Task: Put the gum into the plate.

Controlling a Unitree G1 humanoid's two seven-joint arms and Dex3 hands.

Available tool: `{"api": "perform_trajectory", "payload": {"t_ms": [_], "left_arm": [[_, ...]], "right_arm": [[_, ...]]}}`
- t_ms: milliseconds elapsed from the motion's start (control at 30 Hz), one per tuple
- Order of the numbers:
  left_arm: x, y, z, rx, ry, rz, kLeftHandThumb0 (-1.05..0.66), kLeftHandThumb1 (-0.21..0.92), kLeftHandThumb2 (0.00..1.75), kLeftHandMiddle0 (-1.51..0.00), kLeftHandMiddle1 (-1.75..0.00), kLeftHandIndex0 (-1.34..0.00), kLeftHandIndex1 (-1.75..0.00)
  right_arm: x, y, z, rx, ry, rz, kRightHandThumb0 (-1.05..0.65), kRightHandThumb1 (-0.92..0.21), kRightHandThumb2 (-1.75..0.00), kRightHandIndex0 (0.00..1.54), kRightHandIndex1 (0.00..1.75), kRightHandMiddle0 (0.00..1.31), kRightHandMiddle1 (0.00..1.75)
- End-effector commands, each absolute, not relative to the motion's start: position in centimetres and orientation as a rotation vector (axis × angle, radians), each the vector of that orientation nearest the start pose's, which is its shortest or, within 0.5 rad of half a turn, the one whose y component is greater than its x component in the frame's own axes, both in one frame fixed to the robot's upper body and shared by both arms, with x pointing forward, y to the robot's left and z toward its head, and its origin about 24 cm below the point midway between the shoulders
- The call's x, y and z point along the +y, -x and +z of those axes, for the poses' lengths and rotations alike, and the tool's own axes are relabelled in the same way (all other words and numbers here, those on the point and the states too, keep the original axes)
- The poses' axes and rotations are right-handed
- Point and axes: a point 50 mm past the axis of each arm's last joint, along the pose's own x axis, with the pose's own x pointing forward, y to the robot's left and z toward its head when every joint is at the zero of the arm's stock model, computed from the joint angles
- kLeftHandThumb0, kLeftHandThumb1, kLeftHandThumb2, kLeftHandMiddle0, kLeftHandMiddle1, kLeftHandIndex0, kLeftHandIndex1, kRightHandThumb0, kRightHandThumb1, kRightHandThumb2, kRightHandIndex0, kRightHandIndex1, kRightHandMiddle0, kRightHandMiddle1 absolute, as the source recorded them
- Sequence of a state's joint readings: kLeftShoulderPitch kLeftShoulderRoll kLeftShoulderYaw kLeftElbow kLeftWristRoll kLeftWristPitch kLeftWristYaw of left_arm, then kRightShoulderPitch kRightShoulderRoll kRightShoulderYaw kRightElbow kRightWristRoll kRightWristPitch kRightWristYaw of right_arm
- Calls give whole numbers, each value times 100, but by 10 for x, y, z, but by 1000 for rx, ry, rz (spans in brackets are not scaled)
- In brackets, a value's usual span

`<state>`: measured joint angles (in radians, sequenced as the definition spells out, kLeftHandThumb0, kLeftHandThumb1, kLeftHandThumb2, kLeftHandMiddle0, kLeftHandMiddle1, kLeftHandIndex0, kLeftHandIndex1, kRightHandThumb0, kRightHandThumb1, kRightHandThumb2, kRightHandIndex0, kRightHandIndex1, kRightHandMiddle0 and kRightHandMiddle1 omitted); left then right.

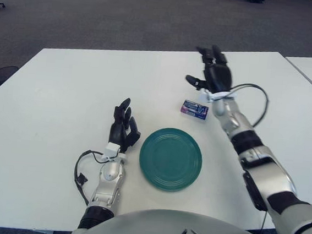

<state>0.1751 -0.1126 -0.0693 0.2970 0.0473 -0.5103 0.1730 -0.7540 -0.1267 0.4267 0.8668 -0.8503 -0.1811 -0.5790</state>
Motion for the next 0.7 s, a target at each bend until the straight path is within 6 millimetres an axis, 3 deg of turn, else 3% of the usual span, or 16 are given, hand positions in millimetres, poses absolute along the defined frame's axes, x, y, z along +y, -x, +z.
{"api": "perform_trajectory", "payload": {"t_ms": [0, 667], "left_arm": [[115, -186, -35, 67, 104, 172, -78, 92, 91, -28, 0, 0, -73], [115, -182, -33, 56, 125, 192, -72, 92, 90, -29, -1, 0, -74]], "right_arm": [[-66, -358, 63, -465, 1247, 96, -80, -92, -60, 15, 0, 0, 63], [-74, -337, 6, -258, 1381, 236, -82, -92, -66, 16, 1, 0, 45]]}}
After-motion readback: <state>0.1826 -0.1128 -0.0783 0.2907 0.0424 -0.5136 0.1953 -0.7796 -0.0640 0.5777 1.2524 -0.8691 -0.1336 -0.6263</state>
